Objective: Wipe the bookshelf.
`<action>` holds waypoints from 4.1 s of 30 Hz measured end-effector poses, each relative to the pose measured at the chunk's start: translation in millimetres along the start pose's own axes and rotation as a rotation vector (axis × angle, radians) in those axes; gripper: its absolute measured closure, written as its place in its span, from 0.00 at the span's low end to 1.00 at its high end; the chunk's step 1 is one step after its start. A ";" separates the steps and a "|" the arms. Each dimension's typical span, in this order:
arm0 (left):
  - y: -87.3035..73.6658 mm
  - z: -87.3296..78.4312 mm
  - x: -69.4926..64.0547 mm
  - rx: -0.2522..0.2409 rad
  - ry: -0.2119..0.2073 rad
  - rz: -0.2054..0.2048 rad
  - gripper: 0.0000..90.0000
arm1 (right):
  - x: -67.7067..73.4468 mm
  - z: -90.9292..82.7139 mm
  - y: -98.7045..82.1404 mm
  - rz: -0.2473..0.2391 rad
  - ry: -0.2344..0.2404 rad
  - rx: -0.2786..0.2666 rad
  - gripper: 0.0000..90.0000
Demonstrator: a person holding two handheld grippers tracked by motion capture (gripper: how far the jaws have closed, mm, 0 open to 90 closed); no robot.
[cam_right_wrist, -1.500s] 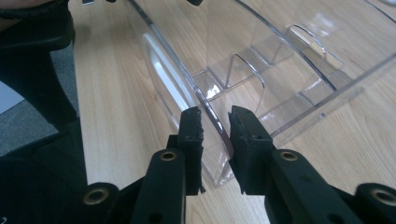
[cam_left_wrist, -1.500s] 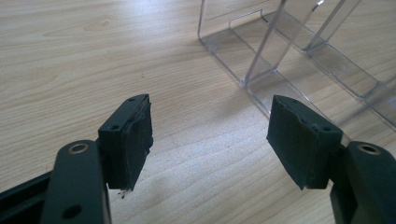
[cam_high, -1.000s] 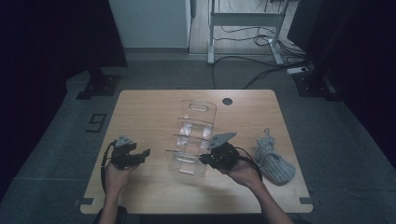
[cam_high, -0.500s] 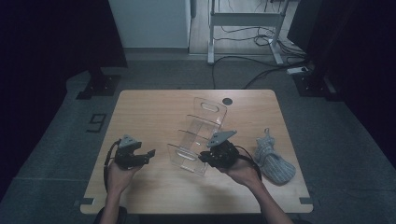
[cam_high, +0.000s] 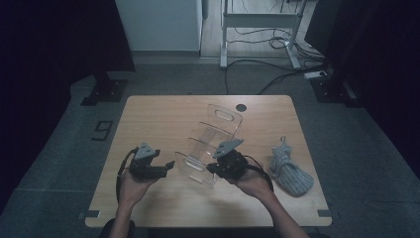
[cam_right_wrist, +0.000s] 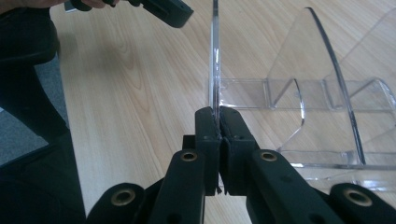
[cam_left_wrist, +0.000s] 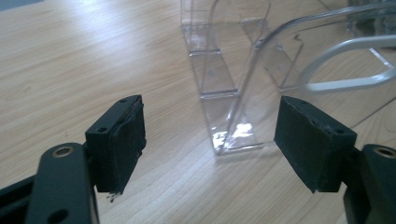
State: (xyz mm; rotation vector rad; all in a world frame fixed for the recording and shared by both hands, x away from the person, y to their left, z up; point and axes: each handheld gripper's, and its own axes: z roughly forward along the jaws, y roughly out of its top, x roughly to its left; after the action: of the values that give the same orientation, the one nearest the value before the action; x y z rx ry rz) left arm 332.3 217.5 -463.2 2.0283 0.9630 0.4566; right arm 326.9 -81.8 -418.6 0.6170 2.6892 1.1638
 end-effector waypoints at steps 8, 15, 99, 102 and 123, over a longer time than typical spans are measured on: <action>14.2 11.2 -15.8 -0.011 -0.005 0.036 0.27 | 4.1 6.8 6.4 0.016 0.015 0.003 0.94; 18.3 26.5 -23.2 -0.005 0.033 0.042 0.27 | 2.3 7.0 6.4 0.029 0.023 0.009 0.90; -9.4 -6.0 -11.4 -0.013 0.046 -0.007 0.51 | -127.6 -51.6 -188.7 0.541 -0.356 0.251 0.62; -10.2 -7.0 -13.1 -0.014 0.042 -0.005 0.51 | -126.2 -52.2 -186.8 0.528 -0.358 0.253 0.63; -9.5 -3.7 -18.9 -0.020 -0.033 0.030 0.51 | -105.3 -75.2 -143.0 0.443 -0.304 0.013 0.62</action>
State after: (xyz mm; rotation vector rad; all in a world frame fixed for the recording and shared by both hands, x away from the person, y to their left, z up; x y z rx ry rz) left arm 313.5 208.5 -468.2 2.0285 0.9058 0.4466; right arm 355.8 -264.4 -473.3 1.3233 2.3677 1.0323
